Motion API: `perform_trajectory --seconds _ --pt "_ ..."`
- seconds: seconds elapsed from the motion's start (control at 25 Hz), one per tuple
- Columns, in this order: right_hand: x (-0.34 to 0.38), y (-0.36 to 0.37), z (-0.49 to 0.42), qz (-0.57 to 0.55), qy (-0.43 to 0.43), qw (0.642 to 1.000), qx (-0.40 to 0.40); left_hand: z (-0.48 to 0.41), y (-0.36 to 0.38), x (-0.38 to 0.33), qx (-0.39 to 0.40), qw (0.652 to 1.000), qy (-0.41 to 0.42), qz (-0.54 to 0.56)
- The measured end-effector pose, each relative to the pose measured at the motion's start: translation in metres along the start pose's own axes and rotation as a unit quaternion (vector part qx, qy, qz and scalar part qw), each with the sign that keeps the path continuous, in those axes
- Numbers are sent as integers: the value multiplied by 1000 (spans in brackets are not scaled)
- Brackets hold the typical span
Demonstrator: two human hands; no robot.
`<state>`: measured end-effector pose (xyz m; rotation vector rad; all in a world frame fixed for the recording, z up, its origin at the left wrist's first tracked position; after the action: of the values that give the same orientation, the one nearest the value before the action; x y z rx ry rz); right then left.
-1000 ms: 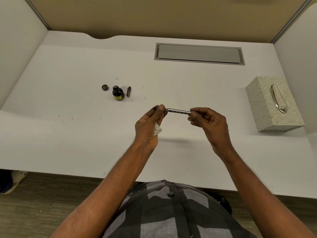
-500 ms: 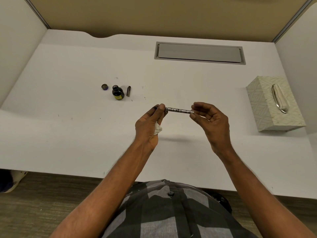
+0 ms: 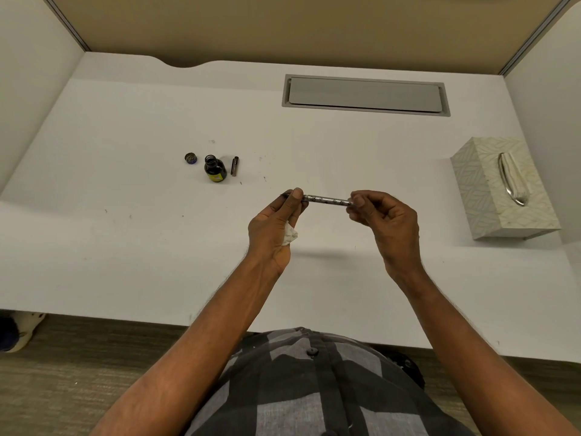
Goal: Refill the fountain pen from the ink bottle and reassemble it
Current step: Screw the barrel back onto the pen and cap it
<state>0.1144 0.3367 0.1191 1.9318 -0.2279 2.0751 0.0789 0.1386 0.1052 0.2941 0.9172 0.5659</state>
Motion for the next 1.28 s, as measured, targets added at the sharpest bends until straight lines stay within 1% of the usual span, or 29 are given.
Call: perform_trajectory --seconds 0.16,0.32,0.4,0.48,0.64,0.8,0.88,1.0,1.16,1.2,1.28 --pt "1 1 1 28 -1 999 21 -1 0 -1 -2 1000 4 -9" --pt "1 0 -3 29 11 1000 -3 -2 2 1 9 1000 -1 -7" --pt "2 0 -2 37 9 999 16 -4 2 0 7 1000 0 5" --pt "3 1 -1 74 -10 996 40 -5 2 0 9 1000 -2 3" --pt "3 5 -3 146 -53 987 46 -6 4 3 17 1000 -20 -2" --pt "6 14 -5 260 -138 954 59 -6 6 7 16 999 -25 38" --pt "4 17 -6 287 -156 943 62 -7 7 9 11 999 -26 44" --pt "-4 20 -5 288 -138 945 68 -11 6 6 7 999 -15 47" --pt "-17 21 -3 244 -23 966 79 -16 1 5 1 1000 -11 29" --pt "-19 22 -3 253 -14 963 90 -18 -1 6 -2 1000 -7 19" --pt "-21 27 -3 294 -25 948 116 -23 -7 8 -13 1000 -6 -4"
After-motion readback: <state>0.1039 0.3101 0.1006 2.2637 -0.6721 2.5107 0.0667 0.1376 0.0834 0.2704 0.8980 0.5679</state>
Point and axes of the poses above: each hand's wrist, its own z-axis away from the middle knuckle, its own y-axis out of the palm, x = y × z, the point moved 4 cm from there along -z, towards the middle knuckle, and after that the axes turned 5 degrees about -z, right-handed, at the moved point
